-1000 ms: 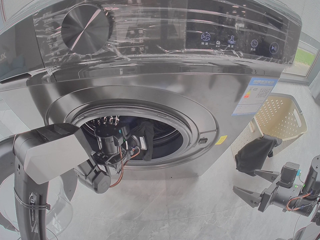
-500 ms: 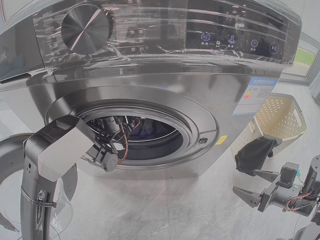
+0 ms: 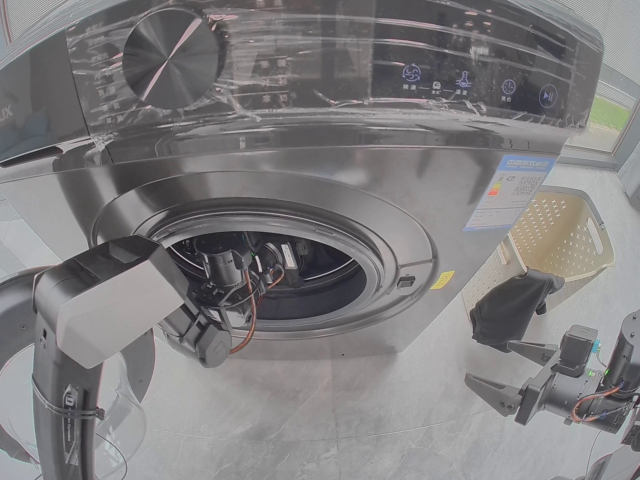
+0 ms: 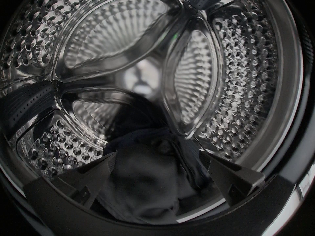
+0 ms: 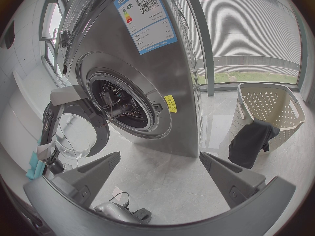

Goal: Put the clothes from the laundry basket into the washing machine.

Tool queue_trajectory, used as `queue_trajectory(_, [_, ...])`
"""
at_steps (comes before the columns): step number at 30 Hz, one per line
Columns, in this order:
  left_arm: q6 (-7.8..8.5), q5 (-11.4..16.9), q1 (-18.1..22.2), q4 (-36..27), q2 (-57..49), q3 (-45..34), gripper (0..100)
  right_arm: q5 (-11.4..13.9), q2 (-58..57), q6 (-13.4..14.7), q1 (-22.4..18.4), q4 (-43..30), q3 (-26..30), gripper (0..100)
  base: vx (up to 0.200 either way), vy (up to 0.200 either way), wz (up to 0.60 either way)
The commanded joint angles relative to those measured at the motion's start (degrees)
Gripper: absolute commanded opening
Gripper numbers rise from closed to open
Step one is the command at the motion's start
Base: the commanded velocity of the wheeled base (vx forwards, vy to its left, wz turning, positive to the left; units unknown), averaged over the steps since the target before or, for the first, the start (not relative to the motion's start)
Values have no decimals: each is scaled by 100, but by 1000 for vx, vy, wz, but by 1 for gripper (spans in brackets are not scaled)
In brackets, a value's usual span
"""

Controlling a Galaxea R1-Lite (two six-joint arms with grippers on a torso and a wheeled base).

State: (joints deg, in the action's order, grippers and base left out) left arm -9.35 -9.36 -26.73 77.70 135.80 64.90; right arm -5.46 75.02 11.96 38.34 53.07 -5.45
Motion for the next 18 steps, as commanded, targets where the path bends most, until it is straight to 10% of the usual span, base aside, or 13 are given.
queue_trajectory(1, [39, 49, -394, -71, -1126, -1252, 100, -8, 4, 8, 16, 2, 0, 100, 0, 0, 0])
queue_trajectory(18, [100, 5, -1844, 1028, -2524, -4724, 100, 1, -198, 17, -11, 2, 167, 100, 0, 0, 0])
